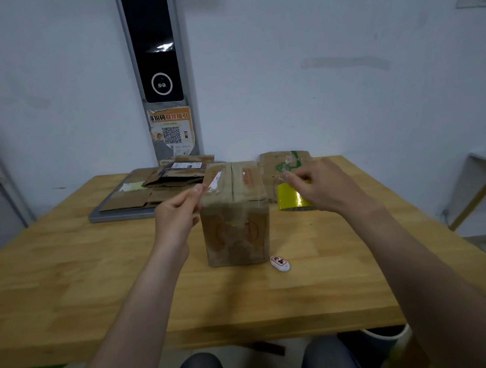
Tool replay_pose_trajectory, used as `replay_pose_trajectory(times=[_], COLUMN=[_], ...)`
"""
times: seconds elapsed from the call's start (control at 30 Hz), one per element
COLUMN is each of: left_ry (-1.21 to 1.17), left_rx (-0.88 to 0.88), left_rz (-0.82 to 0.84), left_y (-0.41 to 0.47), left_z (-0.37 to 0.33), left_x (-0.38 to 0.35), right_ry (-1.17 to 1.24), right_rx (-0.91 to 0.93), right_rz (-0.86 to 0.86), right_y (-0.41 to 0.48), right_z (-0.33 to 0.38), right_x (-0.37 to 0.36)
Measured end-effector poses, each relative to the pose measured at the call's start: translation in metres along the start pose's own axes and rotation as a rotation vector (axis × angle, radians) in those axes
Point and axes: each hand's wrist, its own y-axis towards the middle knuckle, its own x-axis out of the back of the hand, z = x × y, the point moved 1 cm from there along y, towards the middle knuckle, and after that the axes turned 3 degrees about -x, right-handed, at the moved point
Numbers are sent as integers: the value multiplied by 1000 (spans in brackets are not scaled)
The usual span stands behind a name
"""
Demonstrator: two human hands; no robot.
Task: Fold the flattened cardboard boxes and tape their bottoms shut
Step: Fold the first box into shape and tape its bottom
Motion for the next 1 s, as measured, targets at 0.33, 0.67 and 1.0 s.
replay_pose_trajectory(times=[0.33, 0.67, 1.0], left_ry=[43, 98, 384], left_rx=[-13, 81, -87], left_rz=[-120, -144, -257], left_y=[8, 28, 34], left_z=[27, 50, 74], left_x=[-5, 4, 0], right_ry=[-286, -274, -289], right_rx=[-92, -105, -105], right_rz=[-122, 9, 13], right_y=[15, 39, 43], right_z=[-8, -13, -17], right_x=[-31, -57, -70])
